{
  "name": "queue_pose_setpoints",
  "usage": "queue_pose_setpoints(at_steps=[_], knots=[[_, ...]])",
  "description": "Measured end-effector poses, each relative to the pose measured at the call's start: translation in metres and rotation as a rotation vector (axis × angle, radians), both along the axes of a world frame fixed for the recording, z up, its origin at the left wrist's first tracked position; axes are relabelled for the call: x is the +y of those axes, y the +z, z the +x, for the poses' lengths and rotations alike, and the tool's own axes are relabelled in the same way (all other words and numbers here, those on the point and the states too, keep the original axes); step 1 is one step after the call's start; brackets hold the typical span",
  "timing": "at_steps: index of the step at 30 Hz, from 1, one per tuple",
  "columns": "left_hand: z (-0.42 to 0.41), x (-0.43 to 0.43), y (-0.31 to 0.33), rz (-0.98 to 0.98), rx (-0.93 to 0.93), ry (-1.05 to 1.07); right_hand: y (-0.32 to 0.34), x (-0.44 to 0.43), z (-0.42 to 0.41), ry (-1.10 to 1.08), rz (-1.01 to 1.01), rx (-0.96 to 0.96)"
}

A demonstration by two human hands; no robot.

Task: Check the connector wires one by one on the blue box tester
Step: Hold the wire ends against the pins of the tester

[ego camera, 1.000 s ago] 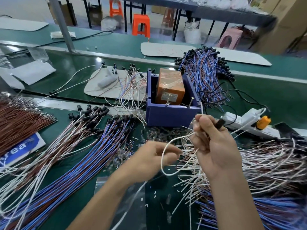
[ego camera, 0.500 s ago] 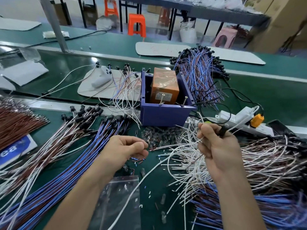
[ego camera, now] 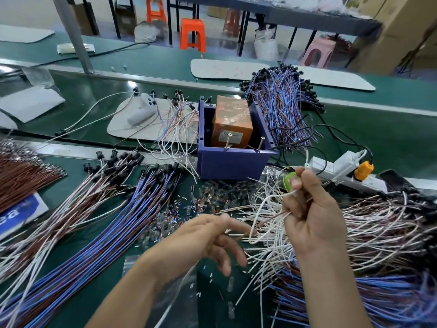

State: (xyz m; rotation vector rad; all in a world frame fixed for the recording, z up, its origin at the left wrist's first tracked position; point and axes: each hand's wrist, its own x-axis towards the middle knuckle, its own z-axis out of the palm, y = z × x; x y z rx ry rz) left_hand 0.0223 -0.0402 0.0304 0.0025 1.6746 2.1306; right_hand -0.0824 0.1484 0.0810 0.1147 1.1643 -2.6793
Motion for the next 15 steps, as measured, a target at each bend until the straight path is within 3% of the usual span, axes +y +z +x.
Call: queue_pose_setpoints(at_steps=[9, 15], knots=[[-0.014, -0.024, -0.004, -0.162, -0.002, 0.429, -0.022, -0.005, 0.0, -0.037, 0.017, -0.097], [-0.008, -0.035, -0.008, -0.027, -0.032, 0.498, -0.023, -0.011, -0.005, -0.067, -0.118, -0.196]])
